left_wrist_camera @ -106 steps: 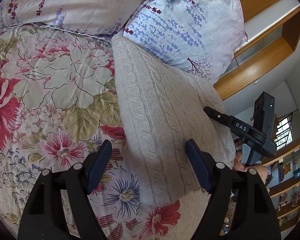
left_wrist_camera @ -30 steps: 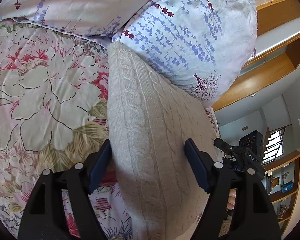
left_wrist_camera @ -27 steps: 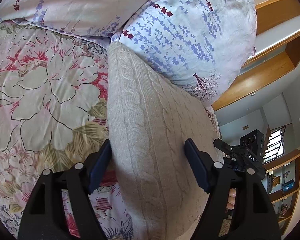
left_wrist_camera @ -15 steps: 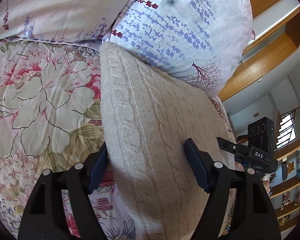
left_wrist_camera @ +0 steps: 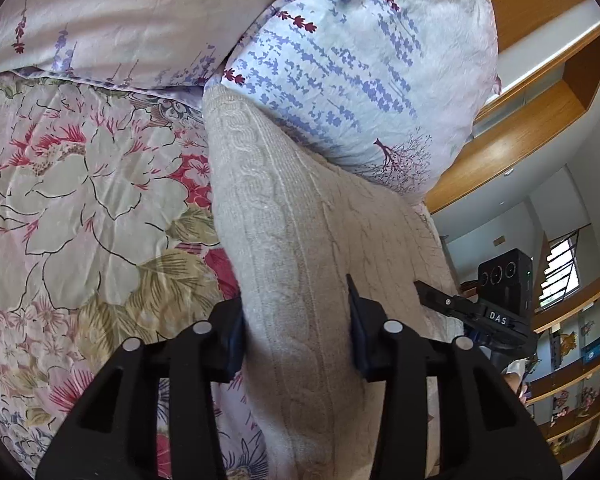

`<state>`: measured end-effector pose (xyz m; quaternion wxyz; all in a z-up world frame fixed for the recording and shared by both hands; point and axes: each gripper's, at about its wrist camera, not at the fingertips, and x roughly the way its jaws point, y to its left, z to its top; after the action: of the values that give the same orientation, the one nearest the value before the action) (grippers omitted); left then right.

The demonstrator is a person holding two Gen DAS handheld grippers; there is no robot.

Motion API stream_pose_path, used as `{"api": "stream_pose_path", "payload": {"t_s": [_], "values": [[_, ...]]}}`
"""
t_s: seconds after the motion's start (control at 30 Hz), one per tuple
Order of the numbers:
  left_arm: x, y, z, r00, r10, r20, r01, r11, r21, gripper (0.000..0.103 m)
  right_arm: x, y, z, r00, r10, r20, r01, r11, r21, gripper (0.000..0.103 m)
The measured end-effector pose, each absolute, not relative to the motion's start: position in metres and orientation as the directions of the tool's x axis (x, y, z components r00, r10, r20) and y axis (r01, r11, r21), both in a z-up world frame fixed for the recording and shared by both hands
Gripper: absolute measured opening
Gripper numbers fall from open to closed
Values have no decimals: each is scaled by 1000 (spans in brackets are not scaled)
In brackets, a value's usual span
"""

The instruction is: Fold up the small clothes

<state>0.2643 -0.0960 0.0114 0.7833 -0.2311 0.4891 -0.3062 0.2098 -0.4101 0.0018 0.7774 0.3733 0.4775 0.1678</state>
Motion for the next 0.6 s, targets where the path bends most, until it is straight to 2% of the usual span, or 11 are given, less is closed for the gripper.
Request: {"api": "stream_pose_path", "payload": {"t_s": [0.17,0.37,0.53,0.6], "values": [[253,-69,31,362,-707,-608,286,705,-649,37,207,-386,18,515,634,-577,43,653,756,28],[223,8,48,413,-687,-597,273,719,-639,37,207,-318,27,493,686,-535,-73,646,760,27],[219,60,19,413,-638,-651,180,757,-628,38,208,-257,9,453,656,-604,-84,706,703,27],[222,72,0,399,-664,-632,148,728,-670,42,202,-253,6,478,640,-602,-64,709,702,28]]}}
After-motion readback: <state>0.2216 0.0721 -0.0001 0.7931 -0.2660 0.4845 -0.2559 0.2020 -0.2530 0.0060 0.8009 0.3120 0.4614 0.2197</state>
